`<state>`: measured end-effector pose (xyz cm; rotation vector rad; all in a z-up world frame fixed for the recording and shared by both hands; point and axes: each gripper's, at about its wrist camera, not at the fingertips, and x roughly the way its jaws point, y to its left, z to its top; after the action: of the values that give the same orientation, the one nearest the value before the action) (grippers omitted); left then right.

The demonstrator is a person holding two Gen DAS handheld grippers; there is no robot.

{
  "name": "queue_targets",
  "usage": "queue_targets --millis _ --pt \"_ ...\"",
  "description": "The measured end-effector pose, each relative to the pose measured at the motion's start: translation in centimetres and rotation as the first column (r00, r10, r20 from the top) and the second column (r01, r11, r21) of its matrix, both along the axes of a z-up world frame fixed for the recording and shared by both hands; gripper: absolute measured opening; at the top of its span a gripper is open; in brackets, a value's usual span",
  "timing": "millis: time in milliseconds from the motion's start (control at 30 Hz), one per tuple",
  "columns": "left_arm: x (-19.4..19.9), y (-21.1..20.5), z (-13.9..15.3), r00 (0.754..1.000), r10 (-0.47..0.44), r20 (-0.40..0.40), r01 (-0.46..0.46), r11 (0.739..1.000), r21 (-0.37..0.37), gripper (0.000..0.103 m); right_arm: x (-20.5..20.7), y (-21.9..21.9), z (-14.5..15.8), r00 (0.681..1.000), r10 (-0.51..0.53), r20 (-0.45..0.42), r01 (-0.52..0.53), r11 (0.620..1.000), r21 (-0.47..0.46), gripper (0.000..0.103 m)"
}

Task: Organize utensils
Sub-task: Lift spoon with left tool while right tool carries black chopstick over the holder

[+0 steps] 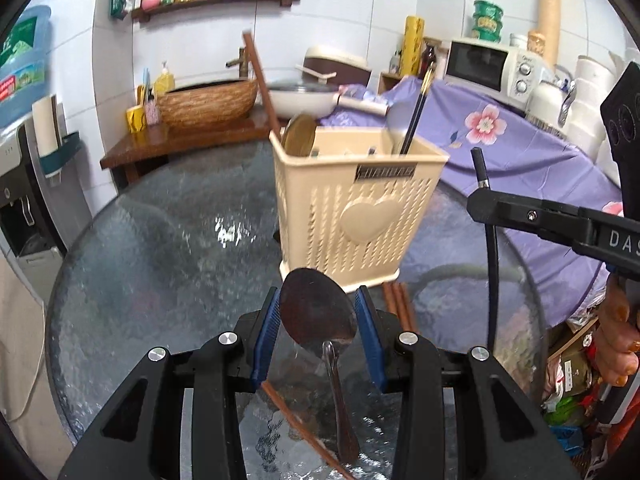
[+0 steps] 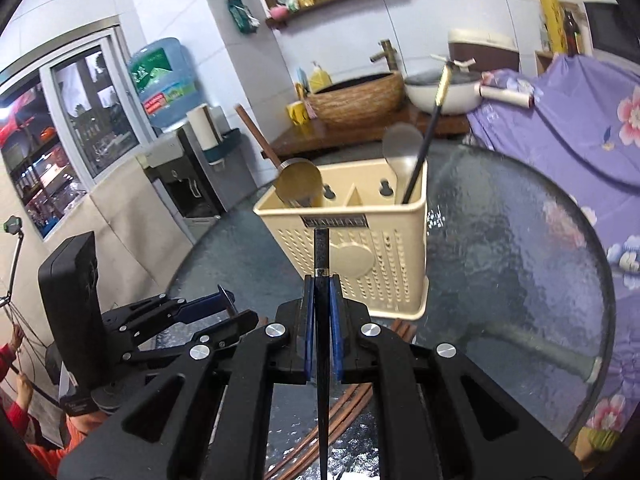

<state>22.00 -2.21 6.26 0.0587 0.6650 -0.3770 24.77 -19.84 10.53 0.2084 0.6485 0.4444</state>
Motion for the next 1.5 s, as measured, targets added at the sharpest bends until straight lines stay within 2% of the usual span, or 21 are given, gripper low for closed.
queue_targets --millis 400,567,700,833,967,1067,1267,1367,1500 --pt "-0.4 -0.9 3.4 0.997 -0.034 0.068 0.036 0.999 -0.026 0.037 -1.5 -0.9 3.5 0.997 0.02 0.068 -0.019 1.0 -0.024 0.008" --pt "-0.1 -1.3 5.7 0.992 -0.055 0.116 0.058 0.998 -0.021 0.037 -1.4 -0.9 5.4 0.995 0.04 0.089 -0.038 0.999 -0.027 0.008" --pt "0.5 -1.1 8.2 0.987 -0.07 0.145 0.078 0.996 -0.049 0.037 -0.5 -1.0 8.2 0.992 0.048 0.115 -0.045 0.999 -0.028 0.008" --pt "1.6 -0.8 12.1 0.977 -0.044 0.206 0.059 0.996 -0.067 0.037 0.6 -1.4 11.6 0.988 0.044 0.146 -0.04 0.999 -0.033 0.008" --pt "3.3 -0.8 15.7 0.972 -0.029 0.235 0.055 0.993 -0.104 0.037 2.1 -2.2 15.3 0.984 0.017 0.177 -0.015 1.0 -0.014 0.008" --pt "4.6 -1.5 17.3 0.966 -0.005 0.259 0.031 0.995 -0.096 0.037 3.3 -2.8 17.7 0.981 -0.015 0.196 0.015 1.0 -0.001 0.008" --pt "7.6 -2.5 17.3 0.971 0.029 0.239 -0.01 0.997 -0.082 0.037 5.4 -3.2 19.7 0.964 -0.087 0.252 0.094 0.995 -0.015 0.008" --pt "8.6 -2.9 15.9 0.975 0.041 0.217 -0.026 0.997 -0.07 0.037 6.2 -3.0 18.5 0.961 -0.1 0.257 0.113 0.993 -0.035 0.008" --pt "9.1 -3.1 13.6 0.981 0.042 0.191 -0.033 0.998 -0.052 0.037 7.2 -2.5 15.4 0.968 -0.102 0.229 0.116 0.992 -0.05 0.008"
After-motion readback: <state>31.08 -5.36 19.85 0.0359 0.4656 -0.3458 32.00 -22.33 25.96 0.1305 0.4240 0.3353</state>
